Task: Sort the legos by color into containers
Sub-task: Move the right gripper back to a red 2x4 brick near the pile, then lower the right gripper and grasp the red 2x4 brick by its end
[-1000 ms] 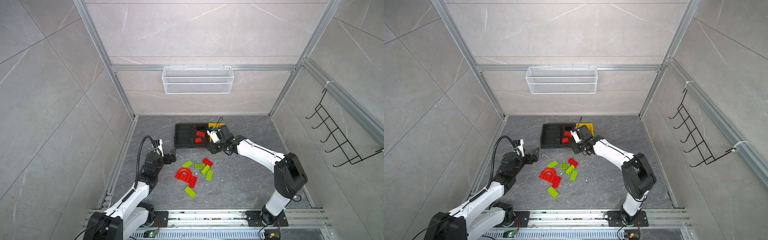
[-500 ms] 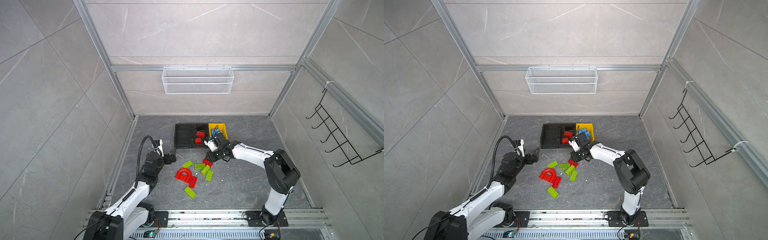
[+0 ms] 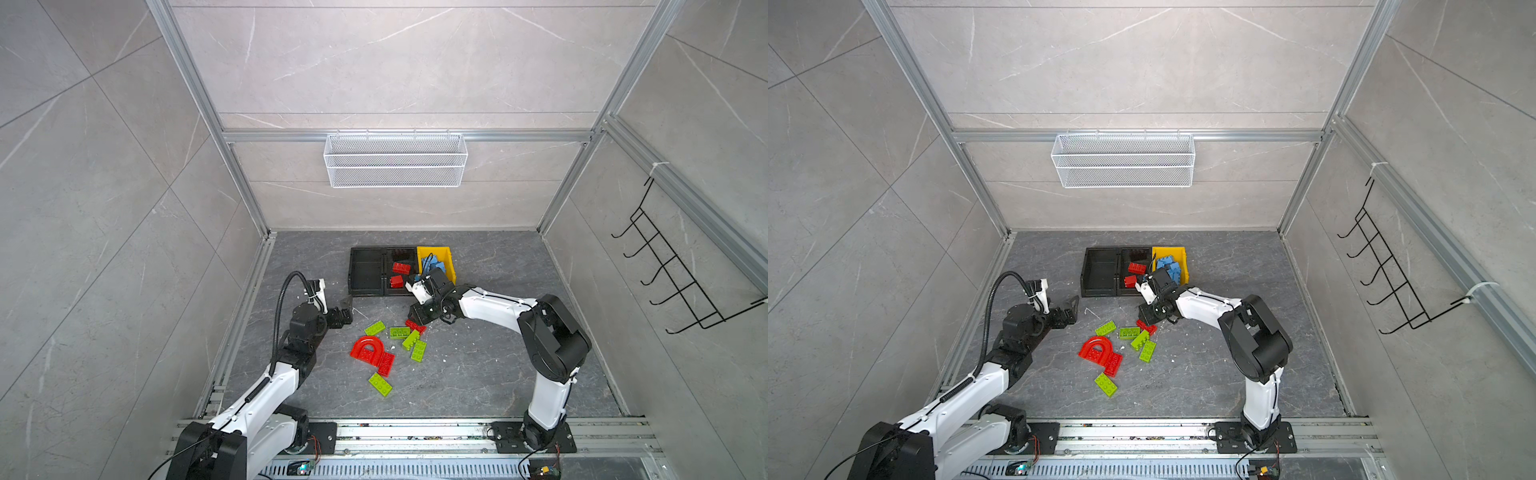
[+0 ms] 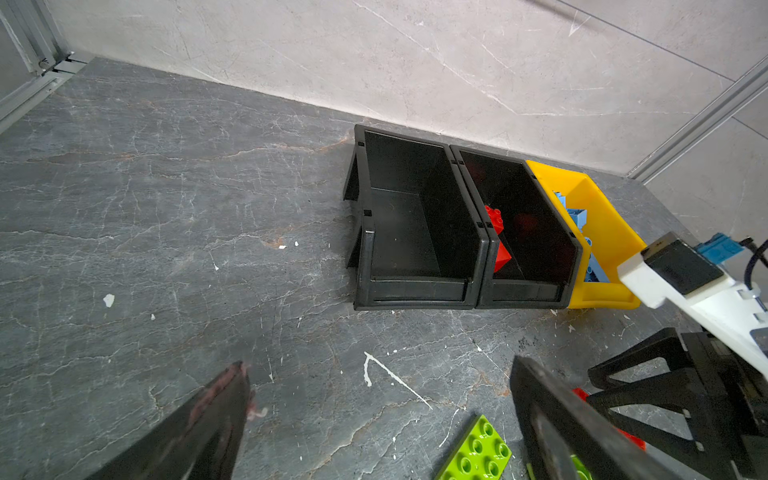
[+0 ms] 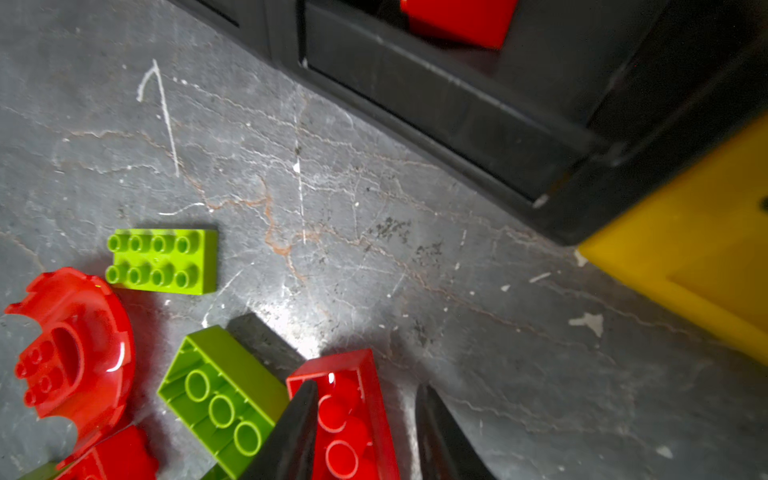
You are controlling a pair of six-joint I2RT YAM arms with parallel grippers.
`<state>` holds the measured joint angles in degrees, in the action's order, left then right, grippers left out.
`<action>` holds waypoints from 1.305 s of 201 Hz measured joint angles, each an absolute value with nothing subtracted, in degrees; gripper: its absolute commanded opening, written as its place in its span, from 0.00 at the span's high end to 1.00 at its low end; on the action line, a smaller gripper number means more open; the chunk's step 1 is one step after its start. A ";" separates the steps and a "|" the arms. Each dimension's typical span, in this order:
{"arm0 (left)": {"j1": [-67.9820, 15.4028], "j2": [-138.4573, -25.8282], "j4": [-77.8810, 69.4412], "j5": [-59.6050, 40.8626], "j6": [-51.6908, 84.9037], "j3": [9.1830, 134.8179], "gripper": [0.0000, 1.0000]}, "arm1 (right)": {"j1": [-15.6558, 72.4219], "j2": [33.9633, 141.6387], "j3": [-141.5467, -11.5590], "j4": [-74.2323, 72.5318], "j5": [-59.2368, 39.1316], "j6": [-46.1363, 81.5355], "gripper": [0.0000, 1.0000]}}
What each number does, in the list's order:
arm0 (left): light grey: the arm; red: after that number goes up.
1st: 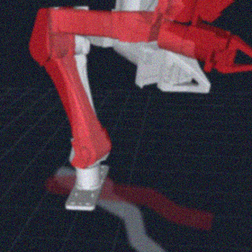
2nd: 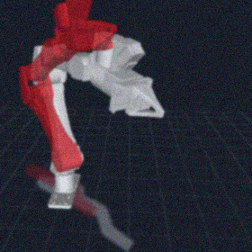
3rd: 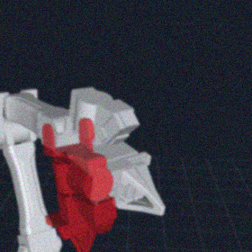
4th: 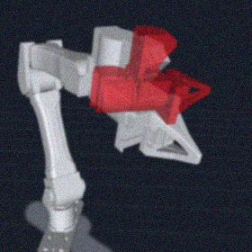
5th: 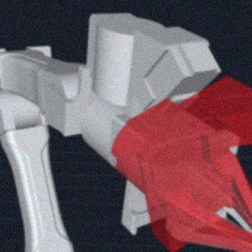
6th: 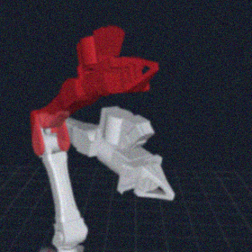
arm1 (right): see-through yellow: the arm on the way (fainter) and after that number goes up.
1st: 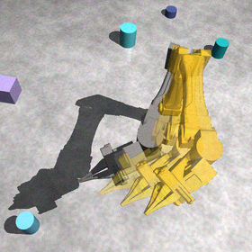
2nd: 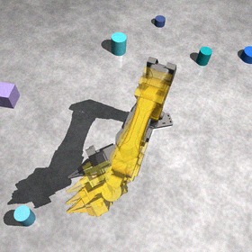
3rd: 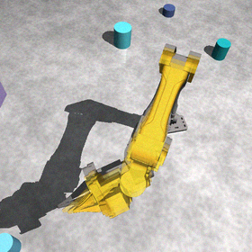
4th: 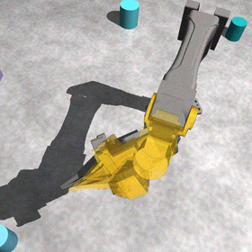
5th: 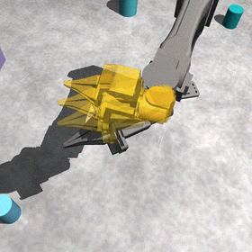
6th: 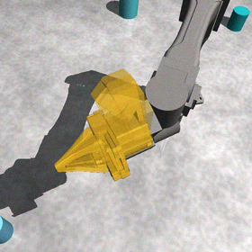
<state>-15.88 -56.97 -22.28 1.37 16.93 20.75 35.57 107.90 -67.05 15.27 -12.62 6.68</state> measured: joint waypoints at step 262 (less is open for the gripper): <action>-15.88 -57.47 -22.31 1.39 16.91 20.75 0.00 | 31.92 98.24 -60.88 17.50 -4.32 5.67 0.36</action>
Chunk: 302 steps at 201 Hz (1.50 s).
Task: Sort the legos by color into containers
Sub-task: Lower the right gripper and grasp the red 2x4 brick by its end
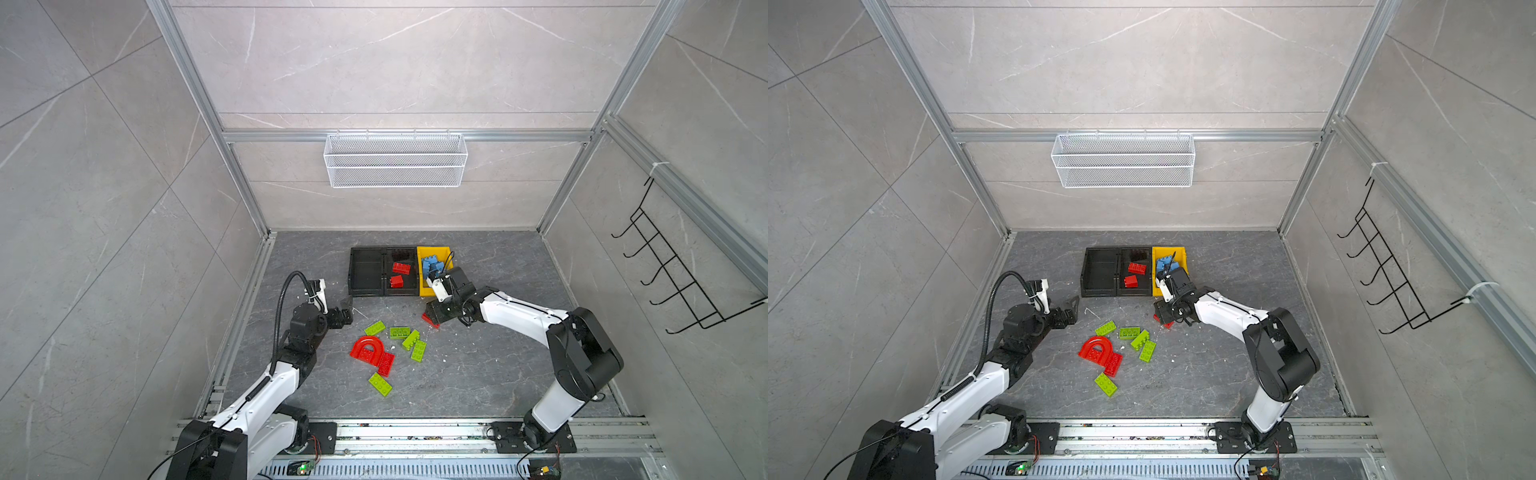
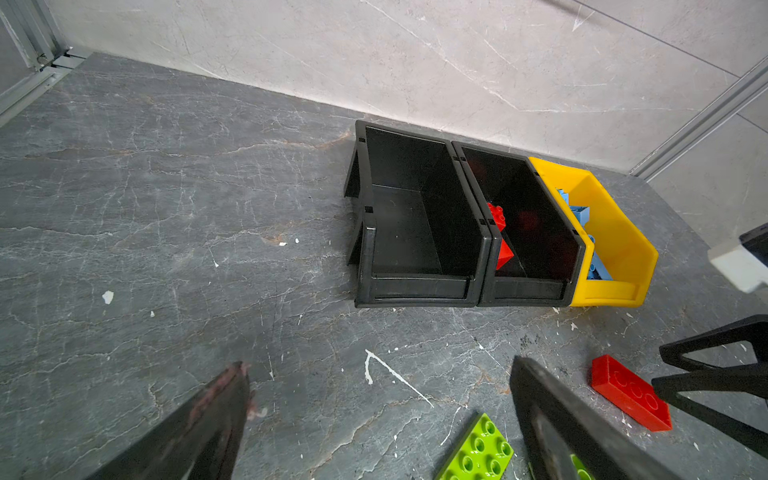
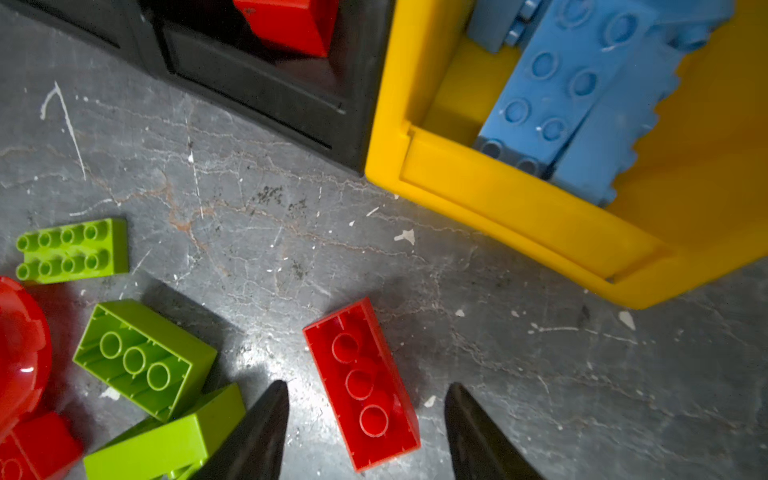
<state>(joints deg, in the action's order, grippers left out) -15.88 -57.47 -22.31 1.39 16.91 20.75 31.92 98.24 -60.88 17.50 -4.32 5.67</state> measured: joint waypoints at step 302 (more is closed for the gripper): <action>-15.88 -57.47 -22.31 1.39 16.91 20.75 0.00 | 34.17 108.40 -68.79 22.44 0.71 1.34 0.65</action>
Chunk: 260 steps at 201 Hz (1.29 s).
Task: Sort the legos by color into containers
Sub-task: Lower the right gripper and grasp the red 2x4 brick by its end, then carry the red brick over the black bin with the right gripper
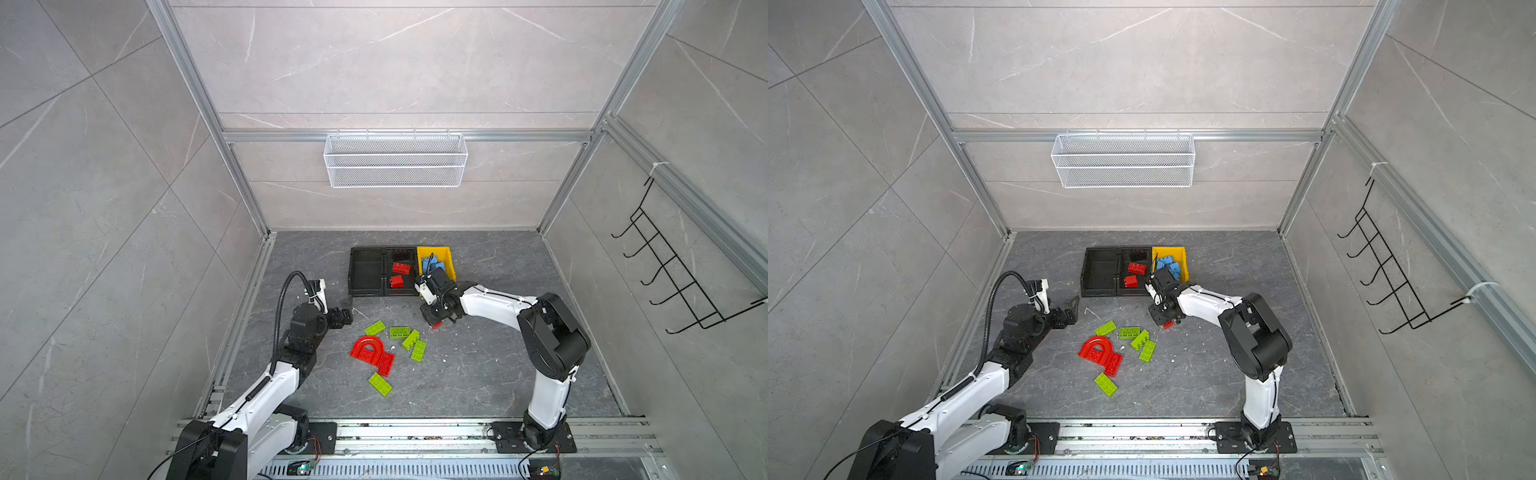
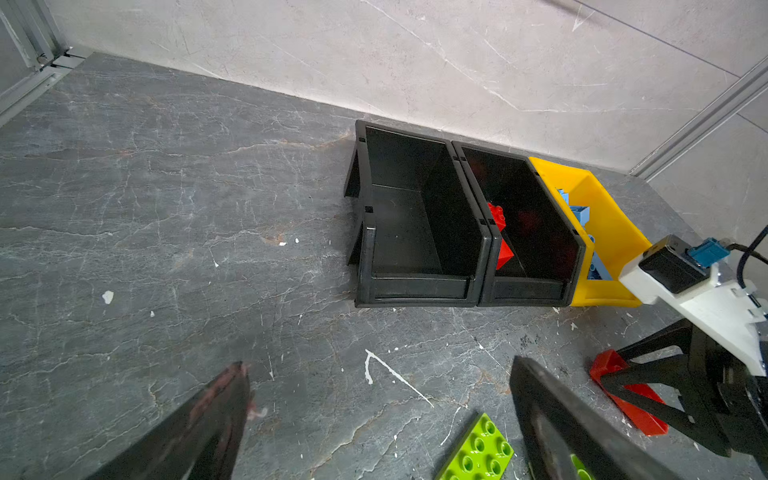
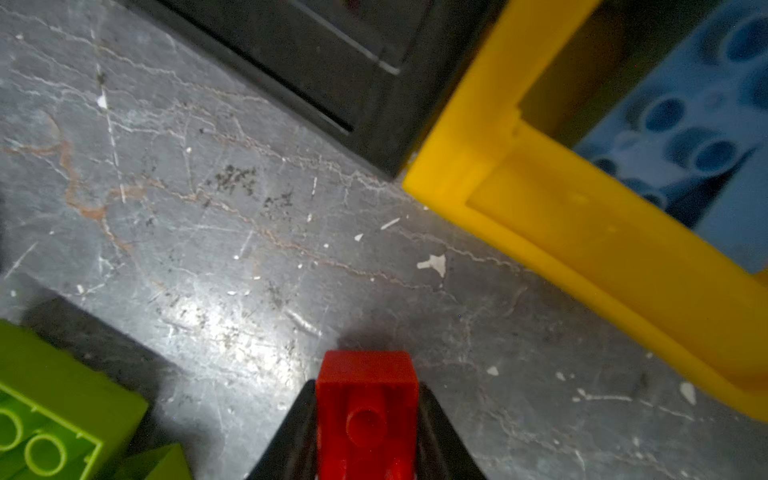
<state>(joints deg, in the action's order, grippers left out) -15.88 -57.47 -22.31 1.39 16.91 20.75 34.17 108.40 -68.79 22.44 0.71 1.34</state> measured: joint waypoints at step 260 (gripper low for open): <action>-15.88 -55.31 -22.31 1.37 16.93 20.75 0.00 | 33.82 121.56 -102.56 19.88 -5.43 8.88 0.69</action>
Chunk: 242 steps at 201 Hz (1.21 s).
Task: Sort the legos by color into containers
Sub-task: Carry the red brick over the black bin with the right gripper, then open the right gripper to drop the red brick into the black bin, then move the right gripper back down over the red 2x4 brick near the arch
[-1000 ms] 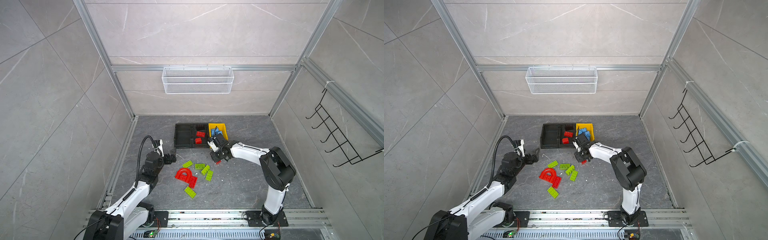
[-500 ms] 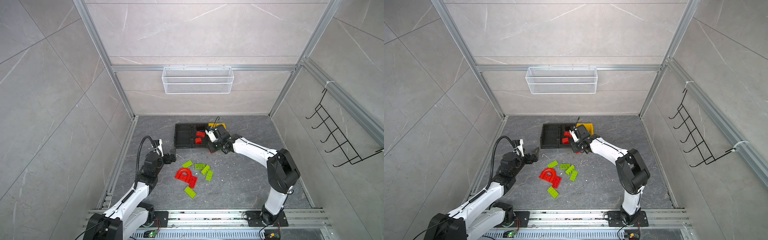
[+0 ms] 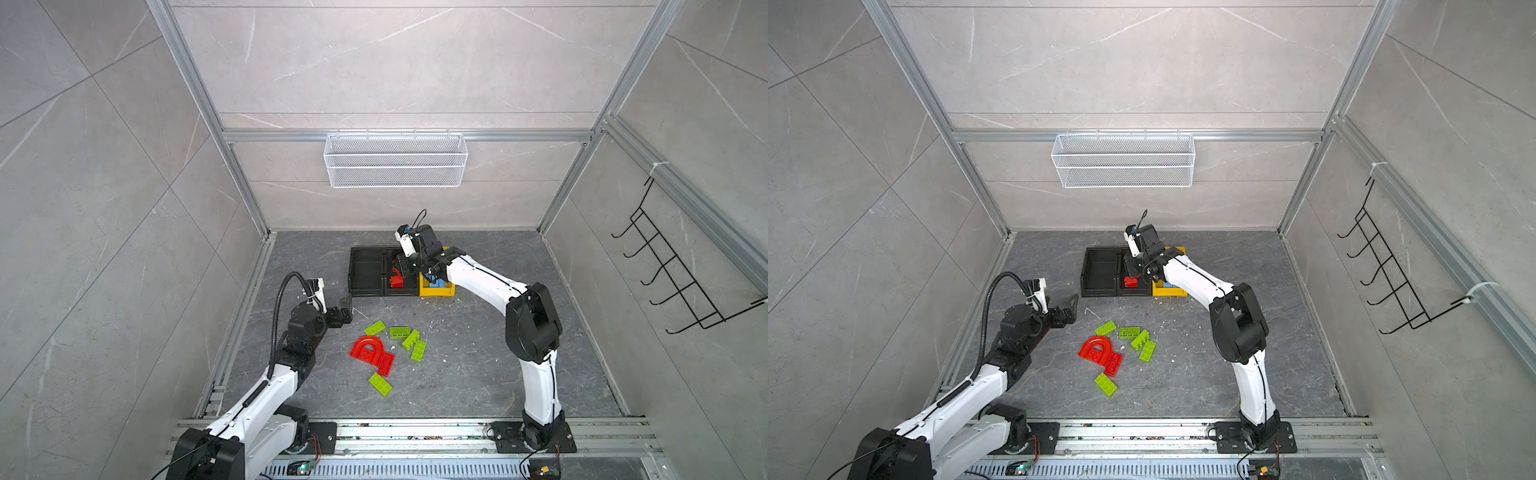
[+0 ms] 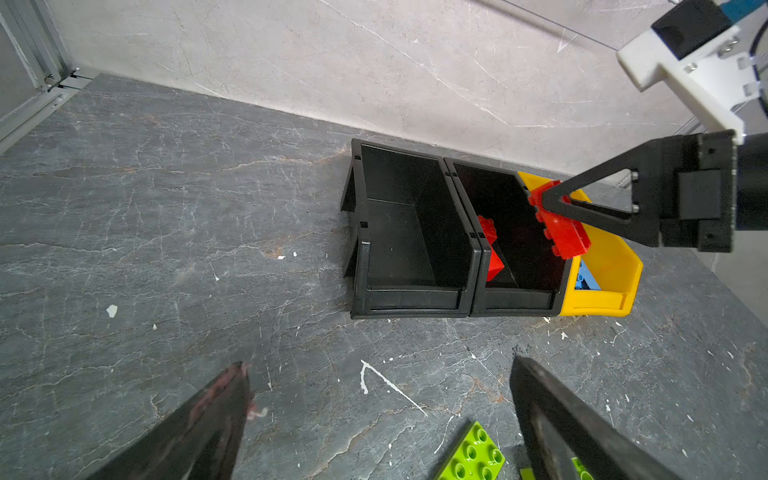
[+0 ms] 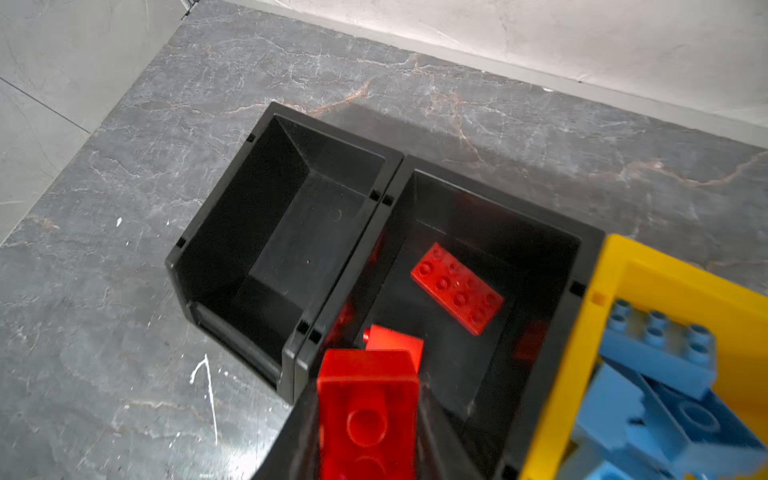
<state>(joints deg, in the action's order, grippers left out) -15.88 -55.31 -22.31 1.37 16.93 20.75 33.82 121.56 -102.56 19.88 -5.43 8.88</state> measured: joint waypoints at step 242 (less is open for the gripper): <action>-15.88 -55.31 -22.74 1.32 16.97 20.75 0.00 | 31.14 138.80 -124.40 25.21 -7.33 10.87 0.39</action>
<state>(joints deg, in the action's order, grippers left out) -15.88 -55.31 -22.74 1.32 16.97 20.75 31.14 138.80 -124.40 25.21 -7.33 10.87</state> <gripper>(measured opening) 0.996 0.594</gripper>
